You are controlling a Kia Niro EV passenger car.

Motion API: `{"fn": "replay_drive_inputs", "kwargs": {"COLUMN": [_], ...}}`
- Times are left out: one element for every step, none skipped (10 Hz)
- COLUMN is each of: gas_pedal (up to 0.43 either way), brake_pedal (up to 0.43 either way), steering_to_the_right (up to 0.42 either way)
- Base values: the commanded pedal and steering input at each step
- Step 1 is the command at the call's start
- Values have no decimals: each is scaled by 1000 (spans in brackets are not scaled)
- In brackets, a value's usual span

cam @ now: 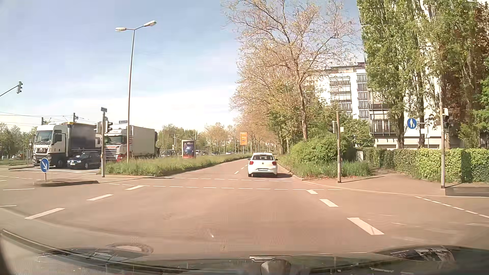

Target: Follow the waypoints while adhering to traffic rules and regulations

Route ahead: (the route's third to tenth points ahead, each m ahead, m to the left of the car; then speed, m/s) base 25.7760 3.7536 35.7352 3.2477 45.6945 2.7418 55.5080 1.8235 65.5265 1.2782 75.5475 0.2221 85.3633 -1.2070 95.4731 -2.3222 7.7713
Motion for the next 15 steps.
{"fn": "replay_drive_inputs", "kwargs": {"gas_pedal": [130, 138, 138, 138, 138, 138, 138, 138, 138, 138, 138, 138, 138, 138, 138], "brake_pedal": [0, 0, 0, 0, 0, 0, 0, 0, 0, 0, 0, 0, 0, 0, 0], "steering_to_the_right": [13, 13, 13, 13, 13, 13, 12, 11, 8, 6, 3, 3, 3, 2, 2]}}
